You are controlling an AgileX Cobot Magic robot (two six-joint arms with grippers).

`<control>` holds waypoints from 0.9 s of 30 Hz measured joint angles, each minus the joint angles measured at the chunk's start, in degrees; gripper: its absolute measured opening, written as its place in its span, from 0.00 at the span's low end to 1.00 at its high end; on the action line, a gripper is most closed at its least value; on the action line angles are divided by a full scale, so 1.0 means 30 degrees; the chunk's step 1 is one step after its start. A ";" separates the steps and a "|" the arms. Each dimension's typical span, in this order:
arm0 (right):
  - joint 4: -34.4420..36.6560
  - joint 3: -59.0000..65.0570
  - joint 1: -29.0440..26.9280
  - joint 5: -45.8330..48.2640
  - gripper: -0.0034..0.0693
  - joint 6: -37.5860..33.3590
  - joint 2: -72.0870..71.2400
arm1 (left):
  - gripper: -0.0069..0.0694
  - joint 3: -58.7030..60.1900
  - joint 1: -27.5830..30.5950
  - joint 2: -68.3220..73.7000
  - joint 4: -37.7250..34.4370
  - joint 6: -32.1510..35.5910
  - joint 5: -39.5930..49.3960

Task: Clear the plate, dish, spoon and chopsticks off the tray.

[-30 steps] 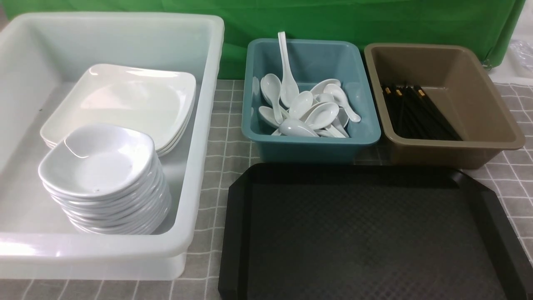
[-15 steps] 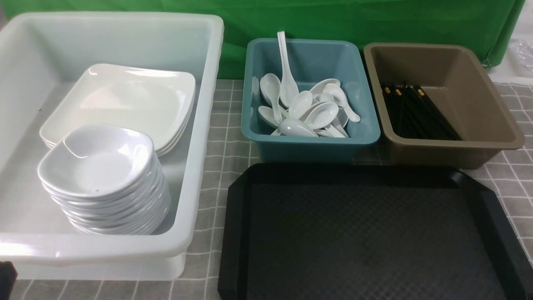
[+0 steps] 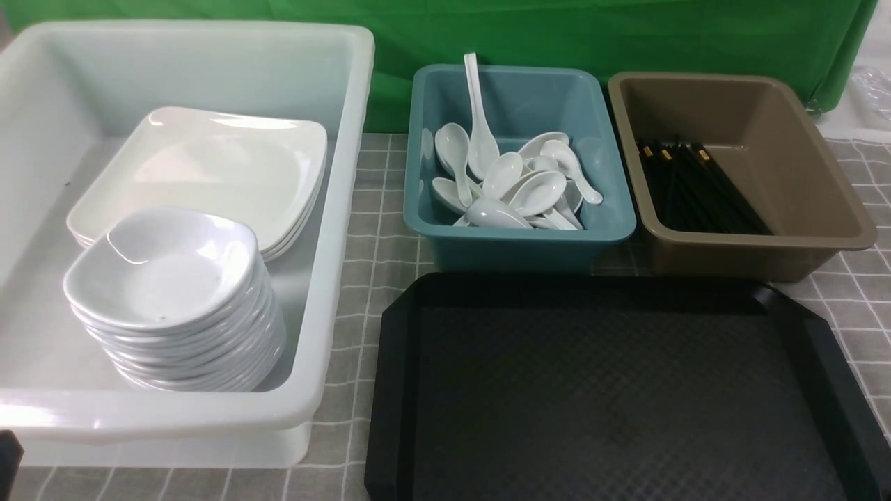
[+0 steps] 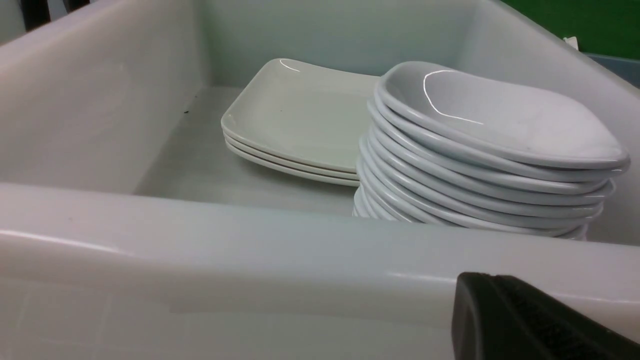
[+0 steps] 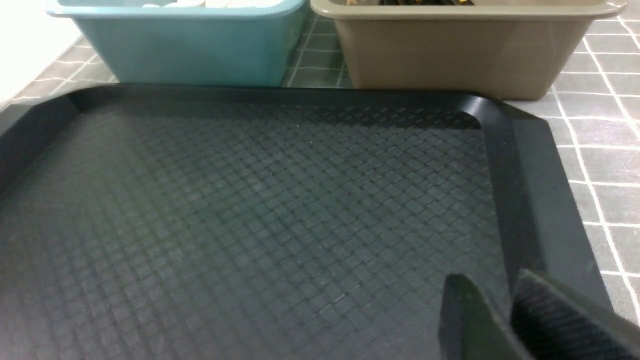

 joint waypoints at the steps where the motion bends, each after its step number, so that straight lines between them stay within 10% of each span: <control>1: 0.0000 0.0000 0.0000 0.0000 0.29 0.0000 0.0000 | 0.10 0.0000 0.0000 0.0000 0.0000 0.0000 0.0000; 27: 0.0000 0.0000 0.0000 0.0000 0.37 0.0007 0.0000 | 0.10 0.0000 0.0000 0.0000 0.0000 0.0161 0.0000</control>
